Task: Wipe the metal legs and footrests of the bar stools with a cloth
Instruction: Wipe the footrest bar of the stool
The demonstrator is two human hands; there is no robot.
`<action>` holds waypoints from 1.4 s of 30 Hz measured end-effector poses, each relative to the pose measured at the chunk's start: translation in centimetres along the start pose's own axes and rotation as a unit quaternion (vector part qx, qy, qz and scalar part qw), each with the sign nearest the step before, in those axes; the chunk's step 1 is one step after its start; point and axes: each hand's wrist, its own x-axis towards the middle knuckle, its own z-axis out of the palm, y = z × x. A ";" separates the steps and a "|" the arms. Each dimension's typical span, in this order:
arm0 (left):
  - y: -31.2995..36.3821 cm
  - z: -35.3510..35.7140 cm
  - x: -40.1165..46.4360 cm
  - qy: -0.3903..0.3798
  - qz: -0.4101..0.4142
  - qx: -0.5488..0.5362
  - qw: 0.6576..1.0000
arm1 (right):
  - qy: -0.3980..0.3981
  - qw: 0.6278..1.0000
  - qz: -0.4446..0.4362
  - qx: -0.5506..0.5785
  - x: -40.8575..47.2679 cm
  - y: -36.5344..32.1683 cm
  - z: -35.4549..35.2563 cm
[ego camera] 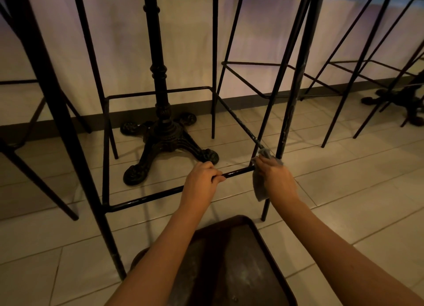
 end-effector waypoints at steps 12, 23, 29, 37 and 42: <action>-0.1 0.0 0.4 -0.016 0.000 -0.011 1.000 | -0.002 1.000 -0.002 -0.023 0.3 0.4 -0.1; 1.3 0.5 1.3 -0.060 -0.076 0.005 0.995 | 0.040 0.988 -0.144 -0.030 0.8 4.3 1.2; 4.6 3.2 2.7 -0.082 -0.095 0.048 0.991 | 0.054 0.971 -0.233 0.010 1.6 5.8 0.7; 6.0 4.3 2.7 -0.054 -0.161 -0.001 0.986 | 0.037 0.956 -0.285 0.054 2.4 7.2 -0.3; 6.4 3.6 2.8 -0.015 -0.193 -0.113 0.975 | 0.079 0.947 -0.289 0.114 2.8 7.2 -1.2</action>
